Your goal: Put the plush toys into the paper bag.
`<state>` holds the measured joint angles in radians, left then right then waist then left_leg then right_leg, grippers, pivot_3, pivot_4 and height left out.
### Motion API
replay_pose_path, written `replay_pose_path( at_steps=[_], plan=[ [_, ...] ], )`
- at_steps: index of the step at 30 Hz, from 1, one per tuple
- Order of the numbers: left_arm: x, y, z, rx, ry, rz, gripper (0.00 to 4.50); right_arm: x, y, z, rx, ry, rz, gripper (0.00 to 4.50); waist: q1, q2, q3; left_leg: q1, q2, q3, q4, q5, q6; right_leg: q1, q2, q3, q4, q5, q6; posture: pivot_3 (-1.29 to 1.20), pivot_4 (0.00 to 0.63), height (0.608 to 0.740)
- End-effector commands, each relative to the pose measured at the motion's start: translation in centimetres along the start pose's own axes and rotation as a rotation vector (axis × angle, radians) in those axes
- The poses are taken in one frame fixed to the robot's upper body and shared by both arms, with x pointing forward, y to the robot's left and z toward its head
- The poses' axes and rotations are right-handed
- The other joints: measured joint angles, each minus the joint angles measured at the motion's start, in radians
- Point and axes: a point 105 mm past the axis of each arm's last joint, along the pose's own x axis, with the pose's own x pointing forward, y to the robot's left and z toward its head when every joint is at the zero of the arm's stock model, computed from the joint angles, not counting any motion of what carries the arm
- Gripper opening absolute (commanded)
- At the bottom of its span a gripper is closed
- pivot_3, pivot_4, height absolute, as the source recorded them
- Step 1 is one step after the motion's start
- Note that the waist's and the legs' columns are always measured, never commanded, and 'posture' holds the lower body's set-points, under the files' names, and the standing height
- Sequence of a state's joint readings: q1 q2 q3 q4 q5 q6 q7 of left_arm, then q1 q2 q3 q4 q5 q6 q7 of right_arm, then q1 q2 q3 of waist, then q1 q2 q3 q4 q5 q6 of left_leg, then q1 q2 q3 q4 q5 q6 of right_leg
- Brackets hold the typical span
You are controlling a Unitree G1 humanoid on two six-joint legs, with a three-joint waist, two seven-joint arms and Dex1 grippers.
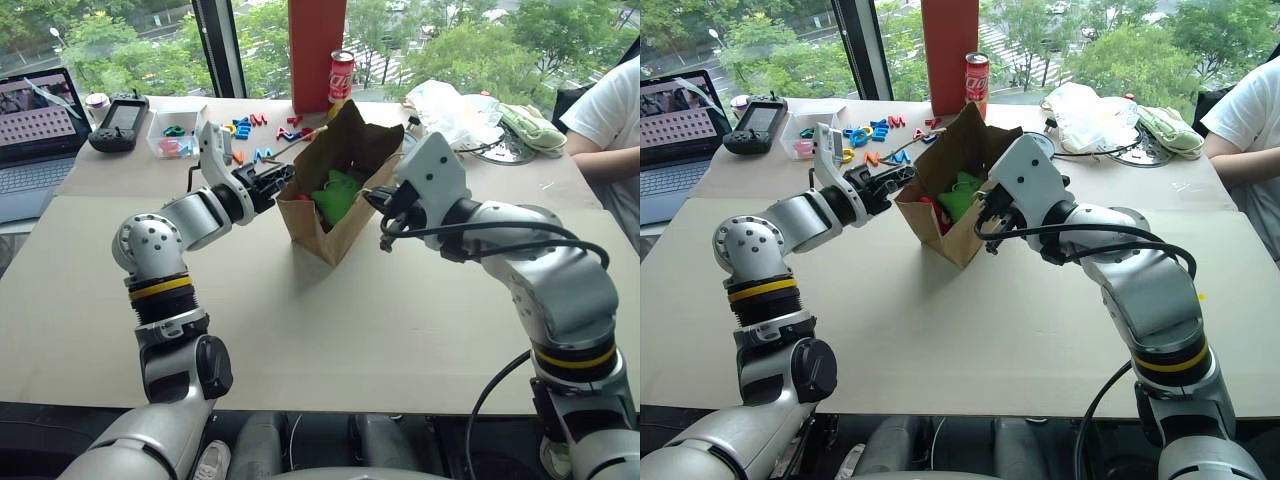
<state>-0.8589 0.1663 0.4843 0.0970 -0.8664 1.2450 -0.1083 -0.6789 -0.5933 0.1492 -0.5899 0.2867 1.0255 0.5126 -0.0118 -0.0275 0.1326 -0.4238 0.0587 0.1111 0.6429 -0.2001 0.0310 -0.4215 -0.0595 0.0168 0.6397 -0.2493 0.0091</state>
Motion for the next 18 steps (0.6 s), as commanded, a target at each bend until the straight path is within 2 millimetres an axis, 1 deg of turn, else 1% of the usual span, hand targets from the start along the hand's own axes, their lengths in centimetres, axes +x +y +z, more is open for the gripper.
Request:
replay_pose_path(
  at_steps=[1, 2, 6, 9, 11, 12, 13, 14, 15, 16, 17, 18],
  plan=[
    [0.0, -0.8, -0.6, 0.011, 0.036, -0.030, 0.00, -0.2, 0.6, 1.1, -0.007, -0.052, 0.011, 0.04, 0.000, 0.000, 0.000, 0.000, 0.000, 0.000, 0.000, 0.000, 0.000, 0.000, 0.000, 0.000, 0.000, 0.000, 0.000, 0.00, 0.150, 0.739],
    [0.0, -0.8, -0.7, 0.014, 0.043, -0.029, 0.00, -0.2, 0.5, 1.0, 0.001, -0.048, 0.005, 0.04, 0.000, 0.000, 0.000, 0.000, 0.000, 0.000, 0.000, 0.000, 0.000, 0.000, 0.000, 0.000, 0.000, 0.000, 0.000, 0.00, 0.150, 0.739],
    [0.1, -0.3, -1.3, 0.022, 0.075, -0.004, 0.00, 0.3, -0.4, -0.7, 0.029, 0.020, -0.053, 0.04, 0.000, 0.000, 0.000, 0.000, 0.000, 0.000, 0.000, 0.000, 0.000, 0.000, 0.000, 0.000, 0.000, 0.000, 0.000, 0.00, 0.150, 0.739],
    [0.0, 0.0, -1.3, 0.022, 0.080, 0.011, 0.00, 0.4, -1.0, -1.0, 0.049, 0.027, -0.093, 0.04, -0.001, 0.000, 0.000, 0.000, 0.000, 0.000, 0.000, 0.001, -0.001, 0.000, 0.000, 0.000, 0.000, 0.000, 0.000, 0.00, 0.150, 0.739],
    [0.0, -0.1, -1.0, 0.027, 0.072, 0.007, 0.59, 0.5, -1.3, -1.2, 0.054, 0.030, -0.111, 0.00, -0.001, 0.000, 0.000, 0.000, 0.000, 0.000, 0.000, 0.001, -0.001, 0.000, 0.000, 0.000, 0.000, 0.000, 0.000, 0.00, 0.150, 0.739],
    [0.0, -0.1, -0.8, 0.033, 0.063, 0.006, 0.77, 0.5, -1.4, -1.2, 0.057, 0.031, -0.119, 0.00, -0.001, 0.000, 0.000, 0.000, 0.000, 0.000, 0.000, 0.001, -0.001, 0.000, 0.000, 0.000, 0.000, 0.000, 0.000, 0.00, 0.150, 0.739],
    [0.0, -0.2, -0.5, 0.036, 0.054, 0.002, 1.07, 0.5, -1.6, -1.3, 0.060, 0.030, -0.131, 0.00, -0.001, 0.000, 0.000, 0.000, 0.000, 0.000, 0.000, 0.001, -0.001, 0.000, 0.000, 0.000, 0.000, 0.000, 0.000, 0.00, 0.150, 0.739],
    [0.1, -0.3, -0.2, 0.039, 0.042, -0.008, 1.56, 0.5, -1.8, -1.4, 0.061, 0.032, -0.143, 0.31, -0.001, 0.000, 0.000, 0.000, 0.000, 0.000, 0.000, 0.001, -0.001, 0.000, 0.000, 0.000, 0.000, 0.000, 0.000, 0.00, 0.150, 0.739],
    [0.1, -0.5, 0.1, 0.043, 0.032, -0.018, 1.82, 0.5, -2.0, -1.4, 0.063, 0.031, -0.153, 0.61, -0.001, 0.000, 0.000, 0.000, 0.000, 0.000, 0.000, 0.001, -0.001, 0.000, 0.000, 0.000, 0.000, 0.000, 0.000, 0.00, 0.150, 0.739],
    [0.1, -0.8, 0.4, 0.046, 0.019, -0.030, 2.23, 0.4, -2.2, -1.4, 0.065, 0.028, -0.162, 0.82, 0.000, 0.000, 0.000, 0.000, 0.000, 0.000, 0.000, 0.001, -0.001, 0.000, 0.000, 0.000, 0.000, 0.000, 0.000, 0.00, 0.150, 0.739],
    [0.1, -0.9, 0.7, 0.048, 0.009, -0.041, 2.69, 0.4, -2.3, -1.3, 0.068, 0.023, -0.169, 1.26, 0.000, 0.000, 0.000, 0.000, 0.000, 0.000, 0.000, 0.001, -0.001, 0.000, 0.000, 0.000, 0.000, 0.000, 0.000, 0.00, 0.150, 0.739],
    [0.0, -1.0, 0.9, 0.049, 0.001, -0.049, 2.95, 0.4, -2.5, -1.2, 0.071, 0.016, -0.175, 1.49, 0.000, 0.000, 0.000, 0.000, 0.000, 0.000, 0.000, 0.001, -0.001, 0.000, 0.000, 0.000, 0.000, 0.000, 0.000, 0.00, 0.150, 0.739]
  ],
)
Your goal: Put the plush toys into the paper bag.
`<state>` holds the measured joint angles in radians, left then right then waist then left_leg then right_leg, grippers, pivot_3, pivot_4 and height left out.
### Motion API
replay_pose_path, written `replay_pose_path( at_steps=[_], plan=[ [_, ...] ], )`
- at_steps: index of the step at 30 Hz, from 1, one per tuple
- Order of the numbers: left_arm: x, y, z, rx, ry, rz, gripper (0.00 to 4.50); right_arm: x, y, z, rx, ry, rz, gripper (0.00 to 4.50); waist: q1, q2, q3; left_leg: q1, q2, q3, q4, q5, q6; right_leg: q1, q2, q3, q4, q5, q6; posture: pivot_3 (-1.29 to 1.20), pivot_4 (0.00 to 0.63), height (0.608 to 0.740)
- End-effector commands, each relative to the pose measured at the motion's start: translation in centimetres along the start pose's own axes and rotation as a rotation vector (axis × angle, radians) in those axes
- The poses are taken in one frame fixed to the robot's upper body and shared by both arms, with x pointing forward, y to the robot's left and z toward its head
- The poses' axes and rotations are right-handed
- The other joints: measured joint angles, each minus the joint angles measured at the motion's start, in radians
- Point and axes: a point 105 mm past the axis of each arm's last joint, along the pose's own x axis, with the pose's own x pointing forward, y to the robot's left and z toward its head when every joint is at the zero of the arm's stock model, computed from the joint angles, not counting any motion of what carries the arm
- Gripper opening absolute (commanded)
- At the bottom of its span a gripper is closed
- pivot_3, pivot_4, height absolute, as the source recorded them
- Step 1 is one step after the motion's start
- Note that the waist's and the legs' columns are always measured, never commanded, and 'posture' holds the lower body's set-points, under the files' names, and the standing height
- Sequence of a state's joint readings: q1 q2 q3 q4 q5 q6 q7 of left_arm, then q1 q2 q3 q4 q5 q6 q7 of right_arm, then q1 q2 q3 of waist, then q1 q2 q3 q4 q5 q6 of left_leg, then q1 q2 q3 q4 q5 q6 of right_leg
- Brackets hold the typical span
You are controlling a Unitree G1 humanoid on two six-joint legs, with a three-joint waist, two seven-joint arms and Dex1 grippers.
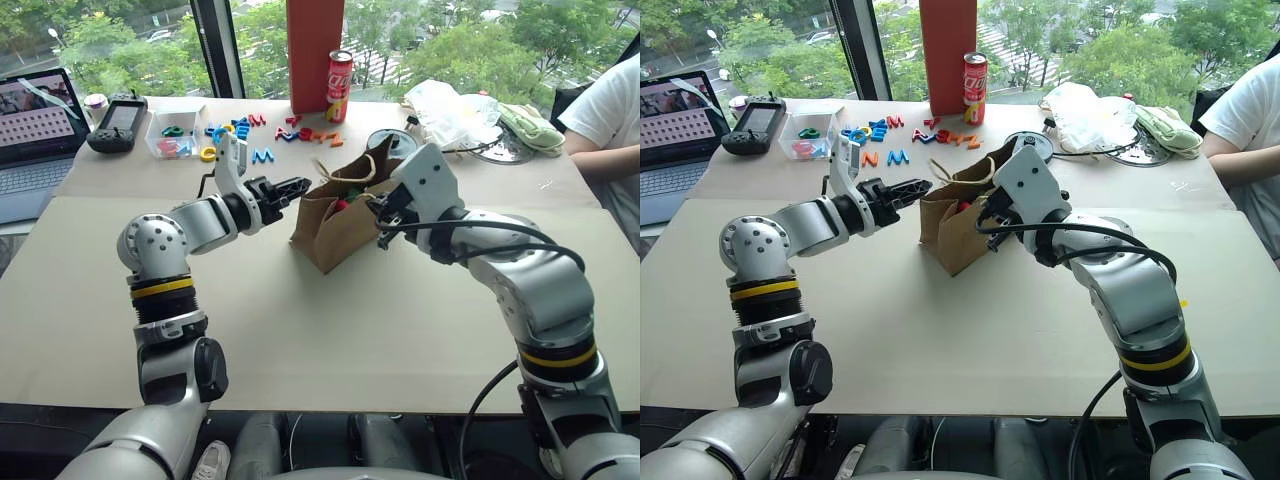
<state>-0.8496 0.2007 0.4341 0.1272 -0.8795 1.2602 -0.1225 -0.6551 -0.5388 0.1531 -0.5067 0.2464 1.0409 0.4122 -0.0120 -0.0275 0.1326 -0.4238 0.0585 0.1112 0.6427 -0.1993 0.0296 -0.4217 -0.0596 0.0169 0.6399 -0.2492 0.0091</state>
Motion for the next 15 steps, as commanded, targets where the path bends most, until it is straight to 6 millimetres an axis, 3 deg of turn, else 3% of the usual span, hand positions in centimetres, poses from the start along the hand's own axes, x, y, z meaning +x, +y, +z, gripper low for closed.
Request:
replay_pose_path(
  at_steps=[1, 4, 8, 15],
  plan=[
    [-0.3, -1.5, 2.1, 0.046, -0.071, -0.061, 3.35, -0.6, -1.3, 1.4, -0.009, -0.065, -0.065, 1.88, 0.000, 0.000, 0.000, 0.000, 0.000, 0.000, 0.000, 0.000, 0.000, 0.000, 0.000, 0.000, 0.000, 0.000, 0.000, 0.00, 0.150, 0.739],
    [-0.5, -1.4, 2.3, 0.061, -0.081, -0.073, 4.40, -0.8, -1.6, 2.1, 0.000, -0.103, -0.068, 2.93, 0.000, 0.000, 0.000, 0.000, 0.000, 0.000, 0.000, 0.000, 0.000, 0.000, 0.000, 0.000, 0.000, 0.000, 0.000, 0.00, 0.150, 0.739],
    [-1.2, -1.8, 2.6, 0.116, -0.104, -0.115, 4.50, -1.5, -1.8, 3.5, 0.013, -0.170, -0.058, 4.34, 0.000, 0.000, 0.000, 0.000, 0.000, 0.000, 0.000, 0.000, 0.000, 0.000, 0.000, 0.000, 0.000, 0.000, 0.000, 0.00, 0.150, 0.739],
    [-3.2, -1.5, 2.8, 0.241, -0.137, -0.192, 4.50, -3.5, -1.7, 6.7, 0.136, -0.344, 0.020, 4.49, -0.001, 0.000, 0.000, 0.000, 0.000, 0.000, -0.002, 0.001, -0.001, 0.000, 0.000, 0.000, 0.000, 0.000, 0.000, 0.00, 0.150, 0.739]
  ],
)
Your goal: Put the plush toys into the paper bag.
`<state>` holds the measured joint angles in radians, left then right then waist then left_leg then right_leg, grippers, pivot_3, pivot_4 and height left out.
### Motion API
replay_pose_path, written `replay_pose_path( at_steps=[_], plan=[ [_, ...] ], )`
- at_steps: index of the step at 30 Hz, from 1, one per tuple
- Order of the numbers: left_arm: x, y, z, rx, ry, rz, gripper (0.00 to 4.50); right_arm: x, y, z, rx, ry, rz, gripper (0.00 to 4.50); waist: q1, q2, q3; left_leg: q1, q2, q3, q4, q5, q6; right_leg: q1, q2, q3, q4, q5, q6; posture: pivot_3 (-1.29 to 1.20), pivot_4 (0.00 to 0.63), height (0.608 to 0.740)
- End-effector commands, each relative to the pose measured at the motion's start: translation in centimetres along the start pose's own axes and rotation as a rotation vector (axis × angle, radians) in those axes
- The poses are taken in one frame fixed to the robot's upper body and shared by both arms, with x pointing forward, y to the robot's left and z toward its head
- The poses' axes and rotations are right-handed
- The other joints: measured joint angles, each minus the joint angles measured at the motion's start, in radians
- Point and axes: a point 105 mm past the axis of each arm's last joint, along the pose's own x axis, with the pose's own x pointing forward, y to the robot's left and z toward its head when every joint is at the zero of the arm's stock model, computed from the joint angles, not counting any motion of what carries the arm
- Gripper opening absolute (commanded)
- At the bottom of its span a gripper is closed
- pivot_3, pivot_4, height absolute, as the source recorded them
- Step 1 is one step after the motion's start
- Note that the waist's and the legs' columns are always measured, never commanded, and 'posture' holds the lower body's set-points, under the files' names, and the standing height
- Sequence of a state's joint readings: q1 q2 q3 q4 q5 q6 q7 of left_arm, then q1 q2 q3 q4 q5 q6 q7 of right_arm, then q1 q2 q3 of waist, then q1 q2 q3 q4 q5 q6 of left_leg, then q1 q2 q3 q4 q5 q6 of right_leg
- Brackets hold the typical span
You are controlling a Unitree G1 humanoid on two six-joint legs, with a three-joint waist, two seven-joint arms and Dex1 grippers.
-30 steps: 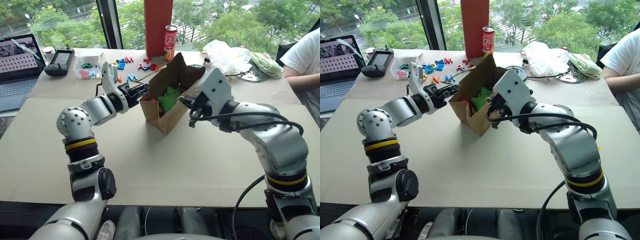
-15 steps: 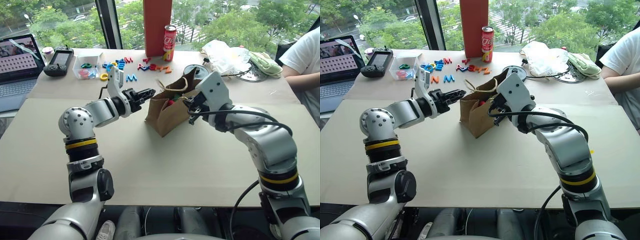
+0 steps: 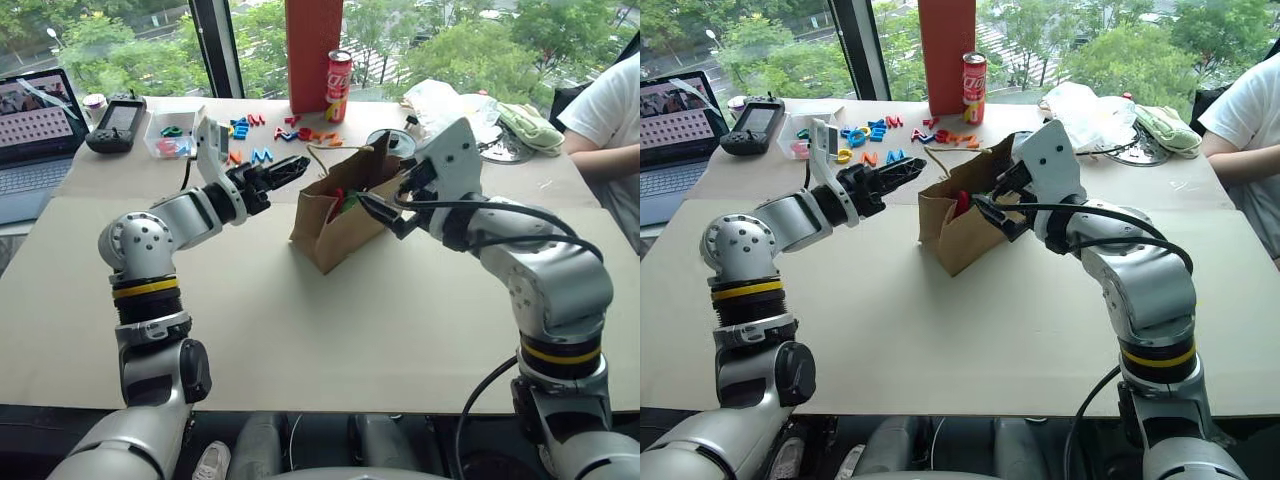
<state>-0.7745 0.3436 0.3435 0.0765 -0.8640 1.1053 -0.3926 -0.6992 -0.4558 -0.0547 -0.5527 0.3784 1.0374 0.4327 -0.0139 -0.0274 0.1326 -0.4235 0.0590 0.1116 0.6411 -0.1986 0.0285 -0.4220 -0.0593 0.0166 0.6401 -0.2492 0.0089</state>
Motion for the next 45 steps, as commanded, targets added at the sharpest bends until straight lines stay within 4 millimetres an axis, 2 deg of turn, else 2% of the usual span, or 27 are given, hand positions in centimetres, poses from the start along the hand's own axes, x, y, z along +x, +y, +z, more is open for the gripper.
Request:
replay_pose_path(
  at_steps=[1, 3, 6, 9, 18, 20, 23, 26, 29, 34, 36, 40, 45],
  plan=[
    [-0.8, -0.9, 1.4, 0.090, -0.056, -0.068, 4.50, -1.1, 0.3, 3.0, 0.031, -0.126, 0.036, 4.49, 0.001, 0.000, 0.000, 0.000, 0.000, 0.000, 0.000, 0.000, 0.000, 0.000, 0.000, 0.000, 0.000, 0.000, 0.000, 0.00, 0.150, 0.739],
    [-1.5, -0.4, 1.2, 0.137, -0.046, -0.081, 4.50, -1.8, 0.8, 3.6, 0.069, -0.153, 0.098, 4.49, 0.002, 0.000, 0.000, 0.000, 0.000, 0.000, 0.000, 0.000, 0.000, 0.000, 0.000, 0.000, 0.000, 0.000, 0.000, 0.00, 0.150, 0.739],
    [-2.3, 0.2, -0.4, 0.279, 0.025, -0.103, 4.50, -2.6, 1.6, 3.5, 0.117, -0.147, 0.180, 4.49, 0.001, 0.000, 0.000, 0.000, 0.000, 0.000, 0.000, 0.000, 0.000, 0.000, -0.001, 0.000, 0.000, 0.000, 0.000, 0.00, 0.150, 0.739],
    [-2.6, 0.1, -1.3, 0.342, 0.045, -0.158, 4.50, -2.8, 1.7, 2.2, 0.147, -0.091, 0.192, 3.87, 0.005, 0.000, 0.000, 0.000, 0.000, 0.001, -0.001, 0.000, 0.000, 0.000, -0.001, 0.000, -0.001, 0.000, 0.000, 0.00, 0.150, 0.739],
    [-2.7, 0.5, -3.3, 0.481, 0.089, -0.242, 4.50, -4.4, 4.4, 1.3, 0.151, -0.061, 0.368, 0.77, 0.005, 0.000, 0.000, -0.001, 0.001, 0.000, -0.001, -0.001, 0.001, 0.001, 0.000, -0.001, -0.004, 0.000, 0.000, 0.00, 0.150, 0.739],
    [-2.6, 0.8, -3.6, 0.506, 0.099, -0.249, 4.50, -4.2, 4.9, -0.1, 0.143, 0.001, 0.381, 0.07, 0.003, 0.000, 0.000, -0.001, 0.001, 0.000, -0.001, -0.001, 0.001, 0.001, 0.000, 0.000, -0.004, 0.000, 0.000, 0.00, 0.150, 0.739],
    [-2.2, 1.4, -4.0, 0.544, 0.118, -0.251, 4.50, -3.6, 5.4, -2.4, 0.113, 0.108, 0.363, 0.03, 0.002, 0.000, 0.000, -0.001, 0.001, 0.000, 0.000, -0.001, 0.002, 0.001, 0.000, 0.000, -0.005, 0.000, 0.000, 0.00, 0.150, 0.739],
    [-1.7, 1.7, -4.0, 0.568, 0.125, -0.268, 4.50, -1.5, 4.2, -6.1, 0.049, 0.260, 0.215, 0.03, 0.000, 0.000, 0.000, -0.001, 0.001, 0.001, 0.000, -0.001, 0.002, 0.001, 0.000, 0.000, -0.005, 0.000, 0.000, 0.00, 0.150, 0.739],
    [-1.1, 1.8, -4.1, 0.594, 0.131, -0.287, 4.50, -0.2, 3.6, -7.4, -0.007, 0.294, 0.145, 0.03, 0.001, 0.000, 0.000, -0.001, 0.001, 0.001, 0.001, -0.001, 0.002, 0.000, 0.000, 0.000, -0.004, 0.000, 0.000, 0.00, 0.150, 0.739],
    [0.3, 2.0, -3.6, 0.597, 0.109, -0.298, 4.50, 2.2, 1.9, -7.9, -0.033, 0.297, 0.014, 0.03, 0.002, 0.000, 0.000, -0.003, 0.000, 0.001, 0.001, -0.001, 0.003, 0.000, 0.000, -0.001, -0.006, 0.000, 0.000, 0.00, 0.150, 0.739],
    [0.8, 1.8, -3.7, 0.598, 0.109, -0.315, 4.50, 2.9, 1.6, -7.5, -0.039, 0.284, -0.007, 0.03, 0.002, 0.000, 0.000, -0.003, 0.001, 0.001, 0.001, -0.002, 0.003, 0.000, 0.000, -0.001, -0.007, 0.000, 0.000, 0.00, 0.150, 0.739],
    [1.2, 1.3, -4.7, 0.596, 0.127, -0.353, 4.50, 3.5, 1.8, -7.0, -0.043, 0.263, -0.010, 0.03, 0.002, 0.000, 0.000, -0.005, 0.001, 0.001, 0.001, -0.002, 0.004, 0.000, 0.001, -0.002, -0.008, 0.000, 0.000, 0.00, 0.150, 0.739],
    [1.4, -0.6, -6.5, 0.570, 0.143, -0.421, 4.50, 4.2, 2.3, -6.5, -0.030, 0.246, -0.010, 0.03, 0.001, 0.000, 0.000, -0.006, 0.001, 0.001, 0.001, -0.002, 0.004, -0.001, 0.000, -0.002, -0.008, 0.000, 0.000, 0.00, 0.150, 0.739]
  ],
)
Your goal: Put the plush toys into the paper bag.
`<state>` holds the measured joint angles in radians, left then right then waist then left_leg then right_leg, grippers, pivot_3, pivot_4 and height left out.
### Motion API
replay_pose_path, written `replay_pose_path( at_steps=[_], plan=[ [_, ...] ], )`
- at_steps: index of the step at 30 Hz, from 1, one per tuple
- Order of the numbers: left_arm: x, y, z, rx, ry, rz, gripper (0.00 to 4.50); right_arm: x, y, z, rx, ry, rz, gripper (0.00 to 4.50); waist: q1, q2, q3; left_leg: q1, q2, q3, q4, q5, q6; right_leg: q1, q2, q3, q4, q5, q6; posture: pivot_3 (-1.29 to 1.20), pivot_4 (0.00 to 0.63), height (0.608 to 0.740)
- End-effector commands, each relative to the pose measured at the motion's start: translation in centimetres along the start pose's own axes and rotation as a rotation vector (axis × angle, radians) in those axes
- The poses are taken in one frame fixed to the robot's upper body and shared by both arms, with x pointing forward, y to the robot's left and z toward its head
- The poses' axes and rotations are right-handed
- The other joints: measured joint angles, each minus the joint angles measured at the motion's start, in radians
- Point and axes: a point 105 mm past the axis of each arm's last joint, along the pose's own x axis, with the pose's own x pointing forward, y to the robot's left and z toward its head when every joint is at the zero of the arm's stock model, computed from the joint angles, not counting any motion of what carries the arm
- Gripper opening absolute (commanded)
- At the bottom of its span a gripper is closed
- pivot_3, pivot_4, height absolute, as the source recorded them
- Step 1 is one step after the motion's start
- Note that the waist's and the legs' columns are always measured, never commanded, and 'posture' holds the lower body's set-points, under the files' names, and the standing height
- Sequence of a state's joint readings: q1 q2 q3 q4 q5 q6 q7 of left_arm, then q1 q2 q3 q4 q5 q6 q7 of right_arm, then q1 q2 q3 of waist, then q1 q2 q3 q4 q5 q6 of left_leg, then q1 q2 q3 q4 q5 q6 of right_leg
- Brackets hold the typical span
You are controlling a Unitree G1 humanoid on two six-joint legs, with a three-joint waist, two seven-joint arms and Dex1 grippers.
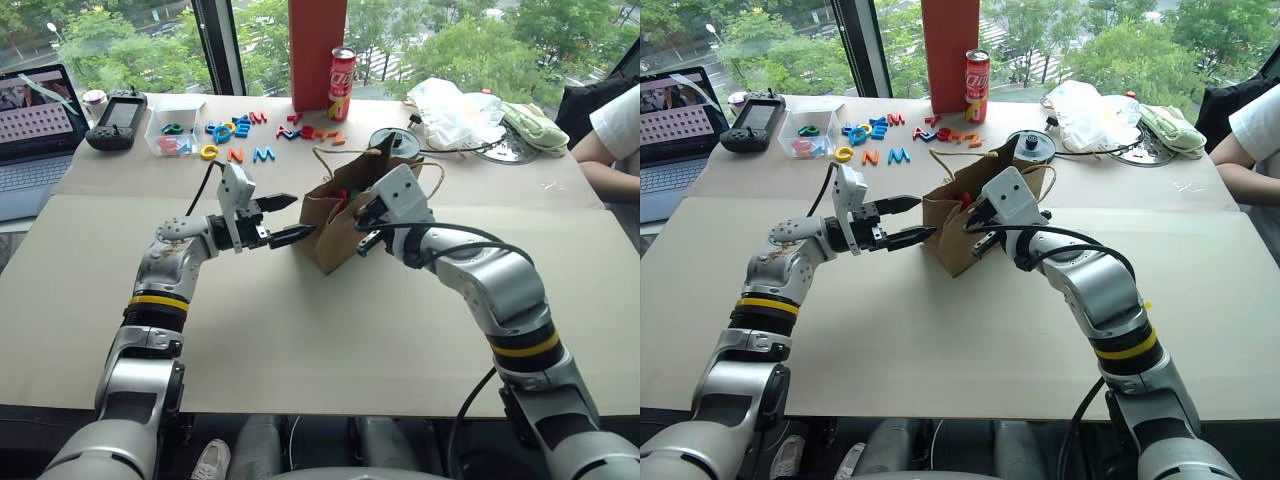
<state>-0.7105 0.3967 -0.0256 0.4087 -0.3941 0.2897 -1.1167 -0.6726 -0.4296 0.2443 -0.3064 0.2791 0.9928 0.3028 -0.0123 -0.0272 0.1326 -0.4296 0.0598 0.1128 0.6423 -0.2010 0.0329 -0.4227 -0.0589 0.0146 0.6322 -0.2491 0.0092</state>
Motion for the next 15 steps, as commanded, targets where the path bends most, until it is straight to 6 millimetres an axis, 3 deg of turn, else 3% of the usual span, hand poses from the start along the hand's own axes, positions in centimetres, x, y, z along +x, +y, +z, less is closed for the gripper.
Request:
replay_pose_path(
  at_steps=[1, 5, 15],
  plan=[
    [0.7, -1.7, 0.7, 0.028, -0.015, -0.060, 4.50, 0.0, -0.1, 2.0, -0.028, -0.069, -0.020, 0.03, -0.001, 0.000, 0.000, 0.000, 0.000, 0.000, 0.000, 0.000, 0.000, 0.000, 0.000, 0.000, 0.000, 0.000, 0.000, 0.00, 0.150, 0.739],
    [1.0, -2.3, 0.2, 0.028, -0.004, -0.059, 4.50, 0.3, 0.1, 2.2, -0.007, -0.072, -0.020, 0.03, -0.001, 0.000, 0.000, 0.000, 0.001, 0.000, 0.000, 0.000, 0.000, 0.000, 0.001, 0.000, 0.000, 0.000, 0.000, 0.00, 0.150, 0.739],
    [3.0, -0.1, -1.0, 0.109, 0.034, 0.130, 4.50, 0.5, 0.2, 2.4, 0.008, -0.075, -0.016, 0.03, 0.001, 0.000, 0.000, 0.001, 0.000, 0.000, 0.001, 0.000, 0.000, 0.001, 0.000, 0.000, 0.001, 0.000, 0.000, 0.00, 0.150, 0.739]
  ],
)
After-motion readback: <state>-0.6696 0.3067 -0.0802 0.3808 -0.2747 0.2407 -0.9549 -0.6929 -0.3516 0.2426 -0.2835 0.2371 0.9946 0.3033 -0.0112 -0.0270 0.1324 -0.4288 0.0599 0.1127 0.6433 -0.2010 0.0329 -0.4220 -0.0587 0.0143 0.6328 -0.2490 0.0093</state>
